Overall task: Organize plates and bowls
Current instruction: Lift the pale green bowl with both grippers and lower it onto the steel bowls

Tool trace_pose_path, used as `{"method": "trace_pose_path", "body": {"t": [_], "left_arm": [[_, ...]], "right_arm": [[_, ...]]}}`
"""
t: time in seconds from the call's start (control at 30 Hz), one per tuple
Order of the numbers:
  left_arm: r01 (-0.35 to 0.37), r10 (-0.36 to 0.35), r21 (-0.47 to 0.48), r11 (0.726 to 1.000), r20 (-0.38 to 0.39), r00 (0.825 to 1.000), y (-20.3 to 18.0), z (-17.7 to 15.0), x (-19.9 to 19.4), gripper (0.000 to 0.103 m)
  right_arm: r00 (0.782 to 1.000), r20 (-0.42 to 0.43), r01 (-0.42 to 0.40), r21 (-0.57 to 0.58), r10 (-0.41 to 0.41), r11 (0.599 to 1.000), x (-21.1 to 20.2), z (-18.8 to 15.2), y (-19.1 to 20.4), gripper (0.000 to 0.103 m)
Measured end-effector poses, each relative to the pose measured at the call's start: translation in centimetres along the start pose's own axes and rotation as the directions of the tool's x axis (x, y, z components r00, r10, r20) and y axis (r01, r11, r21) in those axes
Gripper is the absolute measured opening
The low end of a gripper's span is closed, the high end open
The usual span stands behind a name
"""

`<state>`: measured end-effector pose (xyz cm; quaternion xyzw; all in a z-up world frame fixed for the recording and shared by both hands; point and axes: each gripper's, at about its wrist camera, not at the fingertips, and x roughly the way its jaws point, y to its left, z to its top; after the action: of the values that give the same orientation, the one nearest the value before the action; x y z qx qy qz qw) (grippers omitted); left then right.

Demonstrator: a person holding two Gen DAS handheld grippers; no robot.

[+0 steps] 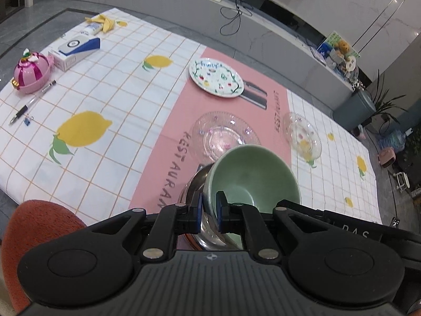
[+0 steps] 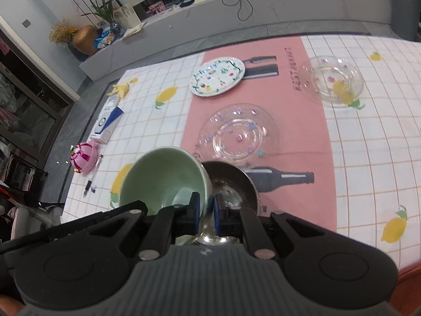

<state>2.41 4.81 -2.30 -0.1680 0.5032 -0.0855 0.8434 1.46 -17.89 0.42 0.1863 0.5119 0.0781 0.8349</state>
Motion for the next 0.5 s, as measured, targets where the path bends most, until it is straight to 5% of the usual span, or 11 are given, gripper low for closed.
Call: {"method": "trace_pose_path", "body": {"t": [0.5], "left_arm": [[-0.046,0.051,0.092,0.995,-0.062,0.997,-1.2,-0.7,3.4,0.011]], "right_arm": [[0.998,-0.058,0.037,0.028,-0.035,0.999,2.8,-0.1,-2.2,0.008]]}}
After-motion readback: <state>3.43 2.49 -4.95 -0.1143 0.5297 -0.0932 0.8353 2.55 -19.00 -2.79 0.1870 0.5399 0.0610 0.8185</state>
